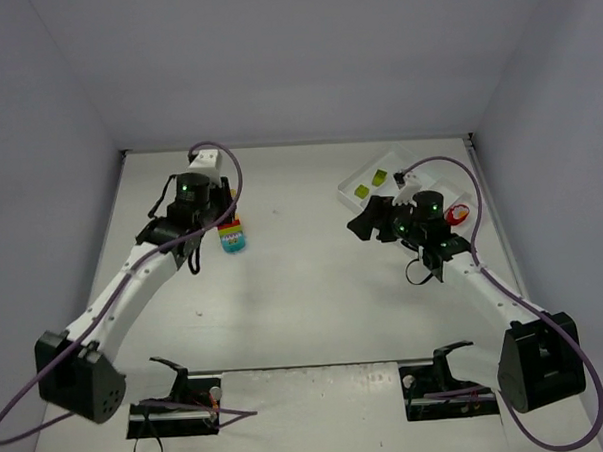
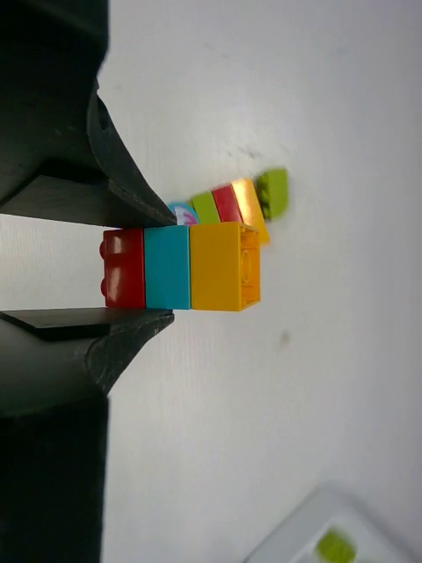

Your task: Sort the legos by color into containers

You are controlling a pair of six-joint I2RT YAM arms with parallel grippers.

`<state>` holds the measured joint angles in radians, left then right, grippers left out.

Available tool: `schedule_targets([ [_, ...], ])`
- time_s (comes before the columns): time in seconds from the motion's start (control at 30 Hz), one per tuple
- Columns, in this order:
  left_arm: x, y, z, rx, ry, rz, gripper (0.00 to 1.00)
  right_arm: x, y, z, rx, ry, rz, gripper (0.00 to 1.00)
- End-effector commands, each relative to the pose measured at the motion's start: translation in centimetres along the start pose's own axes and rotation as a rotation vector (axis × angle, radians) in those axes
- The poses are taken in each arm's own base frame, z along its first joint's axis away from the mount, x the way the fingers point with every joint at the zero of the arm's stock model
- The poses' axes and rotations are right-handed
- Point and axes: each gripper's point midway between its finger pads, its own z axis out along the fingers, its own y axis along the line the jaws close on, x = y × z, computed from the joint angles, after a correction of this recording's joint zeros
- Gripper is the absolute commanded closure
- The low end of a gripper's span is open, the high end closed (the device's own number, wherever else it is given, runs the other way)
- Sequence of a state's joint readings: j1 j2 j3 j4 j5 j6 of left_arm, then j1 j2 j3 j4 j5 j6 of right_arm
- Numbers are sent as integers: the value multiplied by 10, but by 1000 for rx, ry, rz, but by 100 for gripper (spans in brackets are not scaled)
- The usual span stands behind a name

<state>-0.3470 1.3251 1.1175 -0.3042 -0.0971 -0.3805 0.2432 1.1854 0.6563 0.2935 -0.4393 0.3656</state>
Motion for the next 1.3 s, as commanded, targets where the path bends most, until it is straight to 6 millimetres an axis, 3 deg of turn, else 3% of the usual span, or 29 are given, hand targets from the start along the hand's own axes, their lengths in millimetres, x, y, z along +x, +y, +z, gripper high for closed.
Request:
schedule_targets([
  [0.0, -36, -50, -46, 292, -196, 261, 94, -61, 72, -21, -264, -120, -61, 25],
  [0.07, -28, -73, -62, 441, -218, 375, 94, -67, 88, -27, -316, -111, -70, 24],
  [0.2, -17, -96, -90, 627, -251, 568, 93, -79, 128, -39, -428, -99, -77, 23],
  [0.37, -1, -108, -111, 741, -277, 750, 93, -91, 175, -49, -526, -97, -95, 19],
  [0.47, 5, -116, -121, 791, -313, 810, 92, -84, 195, -40, -567, -53, -93, 18],
  [0.7, 18, -120, -123, 836, -336, 835, 92, -58, 235, -25, -637, 35, -108, 17],
  [0.97, 15, -120, -127, 835, -366, 843, 92, -38, 242, -3, -613, 88, -101, 18],
  [1.27, 17, -121, -128, 848, -367, 846, 92, -25, 240, 12, -590, 118, -92, 32],
])
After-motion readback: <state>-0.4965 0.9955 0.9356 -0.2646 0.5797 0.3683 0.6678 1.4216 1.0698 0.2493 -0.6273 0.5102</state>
